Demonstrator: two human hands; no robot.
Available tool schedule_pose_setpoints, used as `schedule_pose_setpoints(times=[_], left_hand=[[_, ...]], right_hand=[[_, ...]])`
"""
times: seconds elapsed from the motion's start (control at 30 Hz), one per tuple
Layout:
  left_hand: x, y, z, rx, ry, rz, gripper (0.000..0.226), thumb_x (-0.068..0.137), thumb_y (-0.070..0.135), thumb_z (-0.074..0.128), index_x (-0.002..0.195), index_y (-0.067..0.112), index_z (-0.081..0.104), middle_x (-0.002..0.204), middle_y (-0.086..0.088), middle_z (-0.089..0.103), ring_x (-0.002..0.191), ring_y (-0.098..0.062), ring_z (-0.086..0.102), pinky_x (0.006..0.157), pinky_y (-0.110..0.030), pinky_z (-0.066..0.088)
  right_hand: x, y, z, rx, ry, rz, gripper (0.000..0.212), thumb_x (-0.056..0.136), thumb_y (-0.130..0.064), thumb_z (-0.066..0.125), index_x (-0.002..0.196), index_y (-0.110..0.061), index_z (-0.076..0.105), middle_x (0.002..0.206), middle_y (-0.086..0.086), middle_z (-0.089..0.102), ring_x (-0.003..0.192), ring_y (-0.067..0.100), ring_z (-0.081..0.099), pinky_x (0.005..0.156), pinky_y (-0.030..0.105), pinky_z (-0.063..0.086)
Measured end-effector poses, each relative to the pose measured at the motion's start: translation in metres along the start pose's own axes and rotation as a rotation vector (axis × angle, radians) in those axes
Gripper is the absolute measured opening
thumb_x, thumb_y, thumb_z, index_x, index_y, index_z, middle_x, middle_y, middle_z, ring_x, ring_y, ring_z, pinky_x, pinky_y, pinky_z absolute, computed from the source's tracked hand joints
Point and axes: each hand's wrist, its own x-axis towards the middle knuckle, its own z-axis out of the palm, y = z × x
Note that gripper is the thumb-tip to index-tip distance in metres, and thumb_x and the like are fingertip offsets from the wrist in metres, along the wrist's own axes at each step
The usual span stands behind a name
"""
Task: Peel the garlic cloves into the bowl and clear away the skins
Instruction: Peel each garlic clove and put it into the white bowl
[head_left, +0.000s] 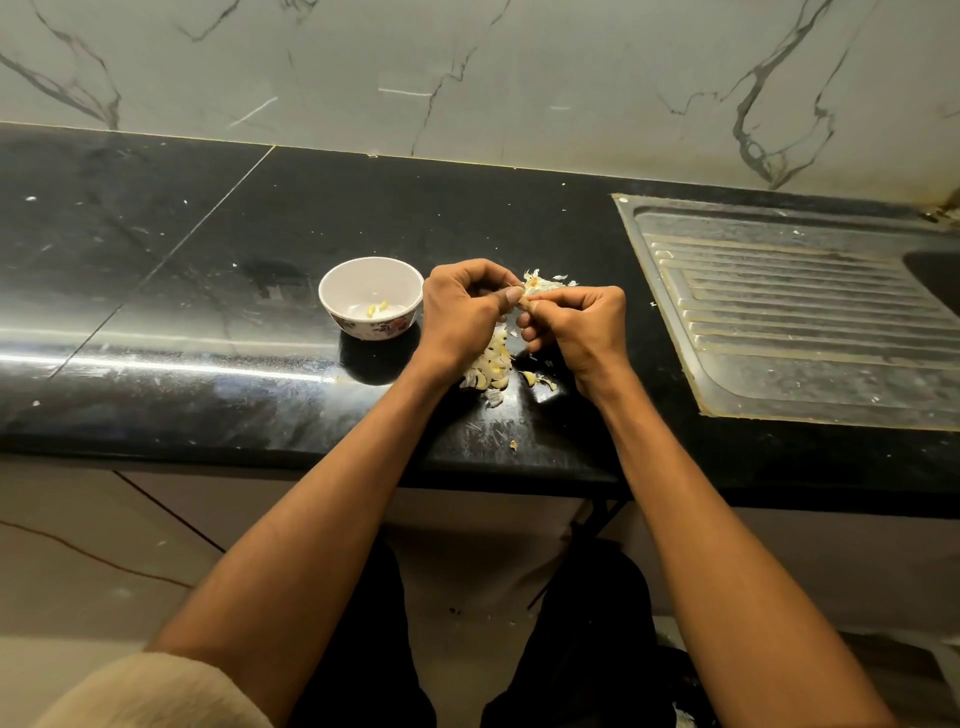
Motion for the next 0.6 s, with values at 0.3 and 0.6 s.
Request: schedule_pose_setpoints(times=[0.3, 0.6], left_hand=[[0.0017, -0.0014, 0.0020, -0.006, 0.042, -0.045, 0.010, 0.085, 0.004, 0.079, 0.080, 0.013, 0.077, 0.072, -0.001, 0.074, 0.060, -0.005, 0.064, 0.063, -0.023, 0.053], [0.0035, -0.0053, 0.0018, -0.016, 0.033, -0.074, 0.007, 0.085, 0.008, 0.079, 0.079, 0.012, 0.077, 0.073, -0.011, 0.075, 0.063, -0.015, 0.065, 0.064, -0.033, 0.057]], right_hand=[[-0.0026, 0.0057, -0.0002, -0.343, 0.117, -0.306, 0.008, 0.082, -0.007, 0.080, 0.089, -0.009, 0.083, 0.079, 0.001, 0.078, 0.068, 0.012, 0.075, 0.066, 0.035, 0.065], [-0.0020, 0.0080, -0.0005, -0.460, 0.129, -0.449, 0.010, 0.079, -0.015, 0.085, 0.089, -0.012, 0.083, 0.083, -0.001, 0.079, 0.072, 0.008, 0.074, 0.069, 0.035, 0.063]])
